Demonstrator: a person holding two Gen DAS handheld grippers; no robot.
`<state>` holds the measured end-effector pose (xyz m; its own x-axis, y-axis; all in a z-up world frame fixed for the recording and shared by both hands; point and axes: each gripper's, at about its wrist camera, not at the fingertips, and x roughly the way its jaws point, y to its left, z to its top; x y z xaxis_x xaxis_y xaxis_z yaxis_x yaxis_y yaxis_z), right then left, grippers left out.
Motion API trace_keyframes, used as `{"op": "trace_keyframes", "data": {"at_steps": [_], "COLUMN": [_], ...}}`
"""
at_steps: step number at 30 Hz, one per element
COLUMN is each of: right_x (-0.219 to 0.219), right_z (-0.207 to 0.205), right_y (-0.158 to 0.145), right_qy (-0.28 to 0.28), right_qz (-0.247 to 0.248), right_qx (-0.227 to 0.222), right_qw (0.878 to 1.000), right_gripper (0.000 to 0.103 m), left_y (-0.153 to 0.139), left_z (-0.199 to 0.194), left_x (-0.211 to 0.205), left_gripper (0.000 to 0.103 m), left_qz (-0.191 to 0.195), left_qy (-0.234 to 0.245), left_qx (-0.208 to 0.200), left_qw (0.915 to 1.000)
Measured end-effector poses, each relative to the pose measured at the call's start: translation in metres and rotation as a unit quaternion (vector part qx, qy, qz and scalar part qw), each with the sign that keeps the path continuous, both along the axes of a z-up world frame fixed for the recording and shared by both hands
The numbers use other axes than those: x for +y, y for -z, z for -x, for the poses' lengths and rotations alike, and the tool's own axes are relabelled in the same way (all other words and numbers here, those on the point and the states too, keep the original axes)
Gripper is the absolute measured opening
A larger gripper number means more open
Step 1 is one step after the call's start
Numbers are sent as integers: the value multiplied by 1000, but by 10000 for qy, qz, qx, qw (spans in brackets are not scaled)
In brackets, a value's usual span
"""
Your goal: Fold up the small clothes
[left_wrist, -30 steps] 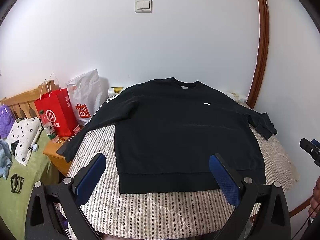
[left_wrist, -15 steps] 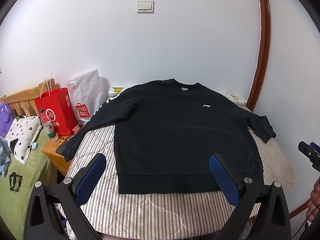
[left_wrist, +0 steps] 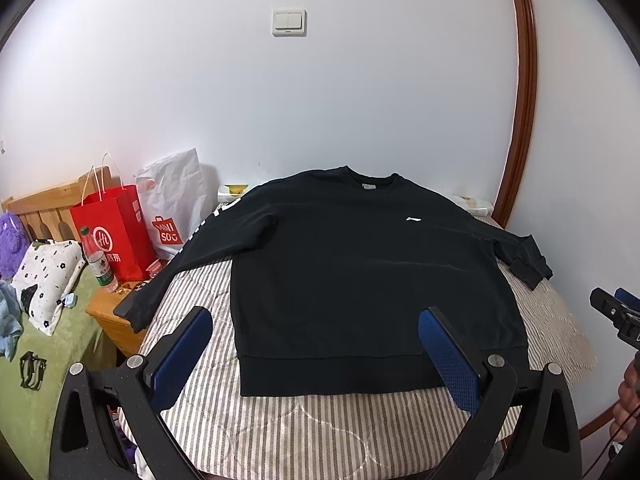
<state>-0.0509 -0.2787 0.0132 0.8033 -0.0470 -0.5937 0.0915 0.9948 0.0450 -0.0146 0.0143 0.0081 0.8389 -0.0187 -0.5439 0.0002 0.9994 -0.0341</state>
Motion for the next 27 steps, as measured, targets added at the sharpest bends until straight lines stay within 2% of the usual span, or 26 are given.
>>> {"op": "trace_keyframes", "data": {"at_steps": [4,9,13,15,20,24,27], "right_x": [2,6,11,15,28,37,40], "right_z": [-3,-11,-23,-30,-52,-66,-79], "right_y": [1,5,10,13,25,35,46], "right_qy": [0,-17,-53,-25,-142,-219,-259], "right_qz": [23,93,161,168,281,572,505], "right_qx": [-19,31,44,67,147,151,226], "right_qw": [10000,10000,9998,9998,9994,9980,9981], "right_gripper": [103,103,103,103,103,103,103], "left_y": [5,12,20,26,53,72,88], "left_z": [-4,-13,-23,-30,-50,-66,-82], "left_x": [5,10,20,25,51,63,75], "left_gripper": [103,103,103,103,103,103,103], "left_qz": [148,80,195,226,671,540,638], "left_qy": [10,-63,95,45,10,-20,-100], "left_qx": [4,-24,-46,8,274,439,653], "left_qw": [9999,9999,9998,9997,9974,9976,9958]}}
